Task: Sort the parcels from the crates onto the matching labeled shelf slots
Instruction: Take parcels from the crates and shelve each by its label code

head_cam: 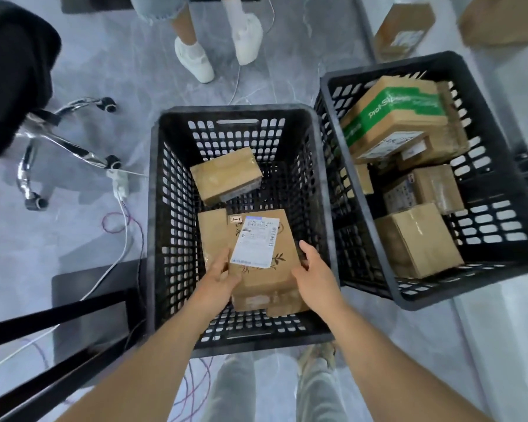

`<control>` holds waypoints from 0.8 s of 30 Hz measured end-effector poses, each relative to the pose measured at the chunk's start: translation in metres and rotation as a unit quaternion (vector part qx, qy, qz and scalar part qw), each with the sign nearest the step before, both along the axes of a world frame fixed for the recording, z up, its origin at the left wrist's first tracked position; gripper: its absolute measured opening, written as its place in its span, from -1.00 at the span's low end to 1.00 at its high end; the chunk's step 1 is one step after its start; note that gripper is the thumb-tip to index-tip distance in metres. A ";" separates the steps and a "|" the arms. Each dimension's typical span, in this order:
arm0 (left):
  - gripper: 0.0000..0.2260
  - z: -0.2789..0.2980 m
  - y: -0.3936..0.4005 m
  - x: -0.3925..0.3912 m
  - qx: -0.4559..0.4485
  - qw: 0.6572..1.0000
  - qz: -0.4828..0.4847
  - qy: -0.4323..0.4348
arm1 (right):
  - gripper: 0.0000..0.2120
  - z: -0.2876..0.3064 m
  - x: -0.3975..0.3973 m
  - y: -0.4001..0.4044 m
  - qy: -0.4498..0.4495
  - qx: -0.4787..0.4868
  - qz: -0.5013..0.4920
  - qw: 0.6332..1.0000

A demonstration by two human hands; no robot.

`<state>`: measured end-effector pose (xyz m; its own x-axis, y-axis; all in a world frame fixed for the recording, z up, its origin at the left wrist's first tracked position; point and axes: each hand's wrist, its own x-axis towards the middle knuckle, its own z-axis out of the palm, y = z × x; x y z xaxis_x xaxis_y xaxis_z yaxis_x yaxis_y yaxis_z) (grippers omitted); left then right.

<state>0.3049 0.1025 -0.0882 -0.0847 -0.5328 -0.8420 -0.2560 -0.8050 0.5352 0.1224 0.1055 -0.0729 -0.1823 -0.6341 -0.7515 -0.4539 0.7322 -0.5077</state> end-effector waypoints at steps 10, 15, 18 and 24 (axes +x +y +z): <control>-0.25 0.017 0.000 0.019 -0.013 0.999 -0.028 0.034 | -0.27 0.011 -0.015 -0.002 -0.093 0.042 0.019 0.995; -0.25 0.045 -0.004 0.017 -0.081 0.994 -0.027 0.065 | -0.15 0.030 -0.022 -0.009 -0.107 0.014 0.038 0.993; -0.21 0.056 -0.008 0.019 -0.105 0.991 -0.042 0.068 | -0.11 0.037 -0.028 -0.010 -0.118 0.001 0.005 0.993; -0.13 0.073 -0.021 0.023 -0.134 0.984 -0.094 0.063 | -0.25 0.064 -0.034 -0.015 -0.138 -0.026 0.045 0.989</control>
